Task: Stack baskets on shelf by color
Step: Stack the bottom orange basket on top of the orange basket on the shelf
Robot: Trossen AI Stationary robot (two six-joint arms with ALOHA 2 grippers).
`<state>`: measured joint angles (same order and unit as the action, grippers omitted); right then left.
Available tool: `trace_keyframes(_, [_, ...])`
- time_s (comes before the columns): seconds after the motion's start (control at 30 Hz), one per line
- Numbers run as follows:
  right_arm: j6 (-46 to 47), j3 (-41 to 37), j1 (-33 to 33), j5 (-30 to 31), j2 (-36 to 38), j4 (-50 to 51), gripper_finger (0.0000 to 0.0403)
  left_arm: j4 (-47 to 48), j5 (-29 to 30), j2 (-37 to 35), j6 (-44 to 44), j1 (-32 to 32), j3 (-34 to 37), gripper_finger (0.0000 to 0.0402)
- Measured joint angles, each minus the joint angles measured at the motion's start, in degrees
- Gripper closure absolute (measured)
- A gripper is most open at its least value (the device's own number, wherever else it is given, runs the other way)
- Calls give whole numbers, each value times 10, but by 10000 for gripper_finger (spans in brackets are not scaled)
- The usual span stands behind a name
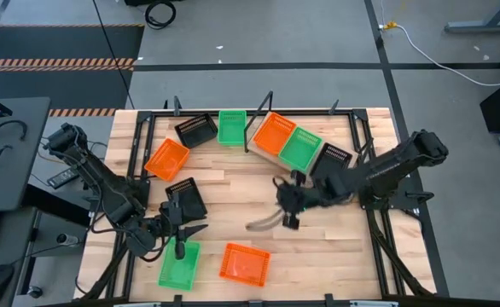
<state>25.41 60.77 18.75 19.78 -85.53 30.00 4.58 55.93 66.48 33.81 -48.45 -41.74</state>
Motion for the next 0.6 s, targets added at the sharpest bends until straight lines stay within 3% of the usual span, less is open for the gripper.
trace_keyframes(0.17, [-16, 0, 66, 1, -24, -24, 311, 0, 9, 8, 3, 0, 0, 285])
trace_keyframes(0.47, [-4, 0, 146, 62, -35, -25, 311, 4, 2, 64, 77, 1, 0, 285])
trace_keyframes(0.6, [-53, 0, 165, 57, -35, -39, 311, 15, -90, 82, 146, 20, 0, 285])
